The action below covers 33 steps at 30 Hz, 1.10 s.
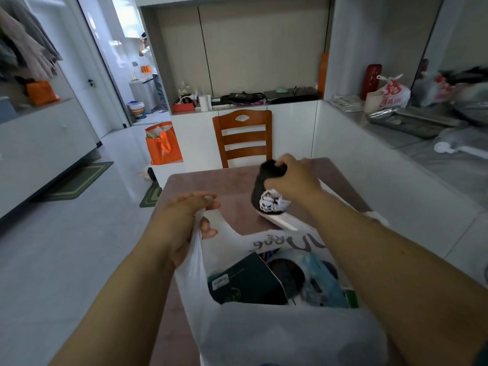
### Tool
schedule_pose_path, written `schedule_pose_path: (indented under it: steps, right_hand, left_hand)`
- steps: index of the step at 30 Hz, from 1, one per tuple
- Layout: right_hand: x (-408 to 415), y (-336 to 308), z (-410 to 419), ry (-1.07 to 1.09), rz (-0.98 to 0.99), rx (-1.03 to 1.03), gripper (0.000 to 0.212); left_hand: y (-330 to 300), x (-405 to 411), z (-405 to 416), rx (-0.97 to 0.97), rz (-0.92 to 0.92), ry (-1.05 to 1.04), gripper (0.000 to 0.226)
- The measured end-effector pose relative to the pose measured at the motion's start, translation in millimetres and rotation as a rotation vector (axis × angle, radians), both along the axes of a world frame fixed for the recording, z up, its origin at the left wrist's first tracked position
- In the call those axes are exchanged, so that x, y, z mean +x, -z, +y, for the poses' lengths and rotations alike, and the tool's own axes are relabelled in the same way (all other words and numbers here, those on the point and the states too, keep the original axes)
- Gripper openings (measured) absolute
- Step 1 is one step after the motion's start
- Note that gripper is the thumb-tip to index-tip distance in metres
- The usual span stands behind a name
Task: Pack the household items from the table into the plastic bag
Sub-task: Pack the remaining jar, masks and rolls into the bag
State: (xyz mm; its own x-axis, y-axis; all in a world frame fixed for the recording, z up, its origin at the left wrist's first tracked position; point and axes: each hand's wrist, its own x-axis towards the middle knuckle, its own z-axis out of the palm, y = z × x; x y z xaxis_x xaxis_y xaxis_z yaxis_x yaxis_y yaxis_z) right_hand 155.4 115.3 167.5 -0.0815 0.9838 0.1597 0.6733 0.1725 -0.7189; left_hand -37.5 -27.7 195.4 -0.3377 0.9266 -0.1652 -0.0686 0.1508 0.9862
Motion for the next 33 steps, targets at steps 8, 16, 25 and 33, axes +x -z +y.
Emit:
schedule_pose_path:
  steps: [8,16,25,33]
  right_hand:
    - [32,-59,-94,-0.337,-0.412,0.010,0.045]
    - [42,-21,-127,-0.320,-0.605,-0.215,0.048]
    - [62,-9,-111,0.002,-0.161,-0.345,0.074]
    - [47,-75,-97,-0.046,0.553,0.030,0.052]
  left_hand:
    - [-12,8,-16,-0.030,0.091,-0.016,0.013]
    - [-11,18,-36,-0.034,0.099,-0.045,0.012]
    - [2,16,-27,0.002,0.277,-0.079,0.031]
    - [-36,7,11,0.139,0.219,-0.179,0.030]
